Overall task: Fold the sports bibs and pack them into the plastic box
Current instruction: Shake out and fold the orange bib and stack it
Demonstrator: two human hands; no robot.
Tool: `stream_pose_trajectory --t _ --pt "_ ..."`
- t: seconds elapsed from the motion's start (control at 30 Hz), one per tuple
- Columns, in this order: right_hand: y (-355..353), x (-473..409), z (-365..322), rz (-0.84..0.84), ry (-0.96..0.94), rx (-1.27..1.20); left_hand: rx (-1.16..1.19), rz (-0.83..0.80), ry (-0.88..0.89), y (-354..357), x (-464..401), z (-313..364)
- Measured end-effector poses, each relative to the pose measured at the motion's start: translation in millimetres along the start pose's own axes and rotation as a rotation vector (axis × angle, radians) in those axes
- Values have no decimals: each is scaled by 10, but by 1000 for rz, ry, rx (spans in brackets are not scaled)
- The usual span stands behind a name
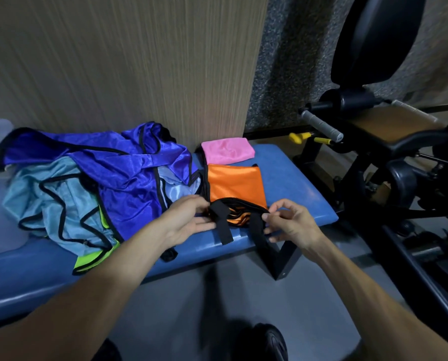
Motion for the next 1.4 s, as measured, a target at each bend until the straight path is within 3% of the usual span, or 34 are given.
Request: stream_pose_trajectory --t 0.33,0.53,0.93,1.07,1.27,1.4 --pt "36 -23 -18 8 12 133 106 168 151 32 143 -283" --pt "46 -10 -22 12 -17 307 35 164 111 73 157 -227" --pt "53 -33 -34 47 -17 427 -155 250 41 114 141 -151" --pt "78 -47 -50 66 -12 439 -398 325 91 104 152 -155" --pt "140 -39 -66 55 31 410 -1157 433 342 -12 179 -240" --pt "153 -14 -84 102 38 349 -1260 442 396 -33 211 -236"
Point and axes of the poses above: each hand's wrist, its own x-axis away from the middle knuckle, its own y-axis out of the palm, z = x × y, the point moved 1 cm from there along -x, towards the middle knuckle, and after that the axes turned 9 degrees about -z, right-handed, at the moved point
